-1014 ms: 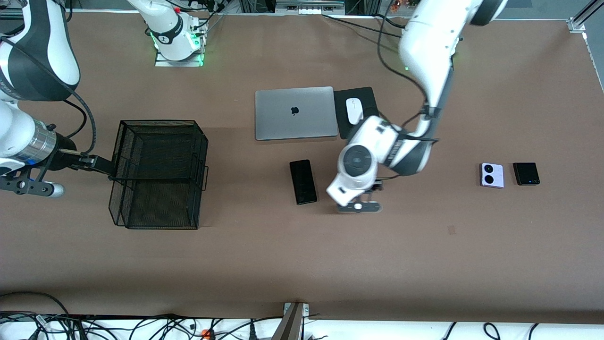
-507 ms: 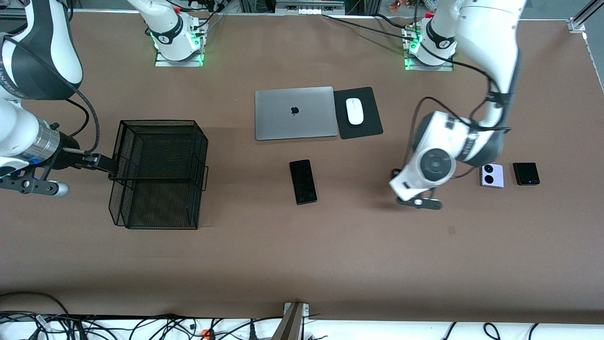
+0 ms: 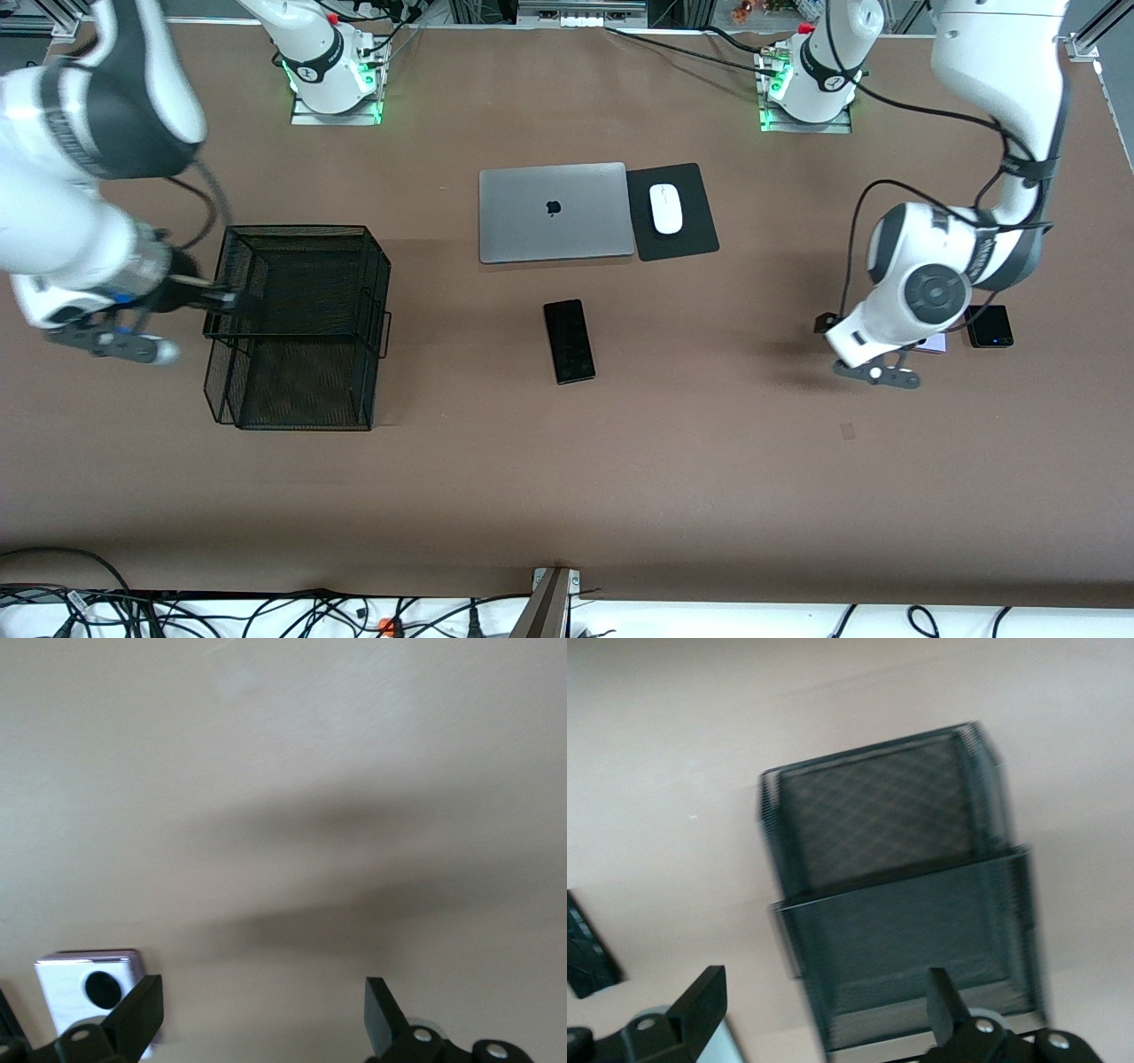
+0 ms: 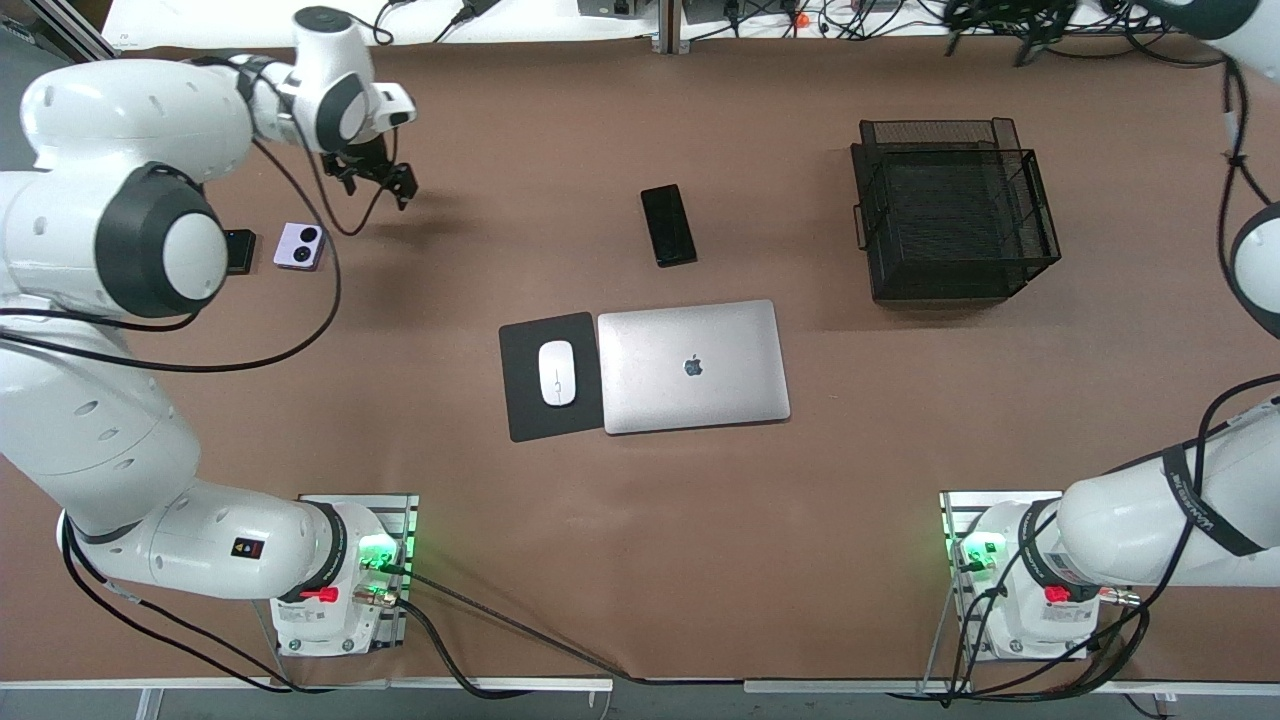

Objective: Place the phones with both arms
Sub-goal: 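Move the left gripper to the lilac while the right gripper reaches the slab, then grasp the slab with the right gripper while the left gripper grasps the lilac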

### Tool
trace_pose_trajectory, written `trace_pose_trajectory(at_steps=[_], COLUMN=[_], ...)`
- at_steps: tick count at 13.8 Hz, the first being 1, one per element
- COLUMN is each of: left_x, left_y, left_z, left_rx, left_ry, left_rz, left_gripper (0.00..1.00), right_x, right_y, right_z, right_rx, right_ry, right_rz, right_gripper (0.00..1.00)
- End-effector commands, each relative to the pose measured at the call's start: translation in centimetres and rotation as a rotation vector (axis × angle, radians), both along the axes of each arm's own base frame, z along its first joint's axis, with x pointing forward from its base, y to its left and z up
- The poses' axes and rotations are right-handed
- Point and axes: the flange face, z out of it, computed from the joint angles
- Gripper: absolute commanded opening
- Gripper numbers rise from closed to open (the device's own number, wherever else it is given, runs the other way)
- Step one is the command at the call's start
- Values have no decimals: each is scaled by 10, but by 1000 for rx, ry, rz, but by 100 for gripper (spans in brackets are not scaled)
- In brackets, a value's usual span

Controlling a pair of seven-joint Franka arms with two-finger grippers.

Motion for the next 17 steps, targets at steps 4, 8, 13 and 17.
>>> trace_pose_trajectory(at_steps=[4,8,13,17], left_x=[-31,-47,-61,-61], left_y=[88,128,145,149], left_z=[7,-7,-26,-41], left_rx=[-31,-42,-87,-86], left_ry=[-55,-109,-139,-148], left_rz=[-18,57,168,177], left_gripper=[100,100,100,100], right_x=[-32,-42,-70,-75], right_y=[192,264,341,371], right_z=[-55,-117,-191,-240], right_rx=[151,163,96,6], right_ry=[7,-73,-119,-166], right_rz=[40,143,284,366], right_gripper=[100,100,100,100])
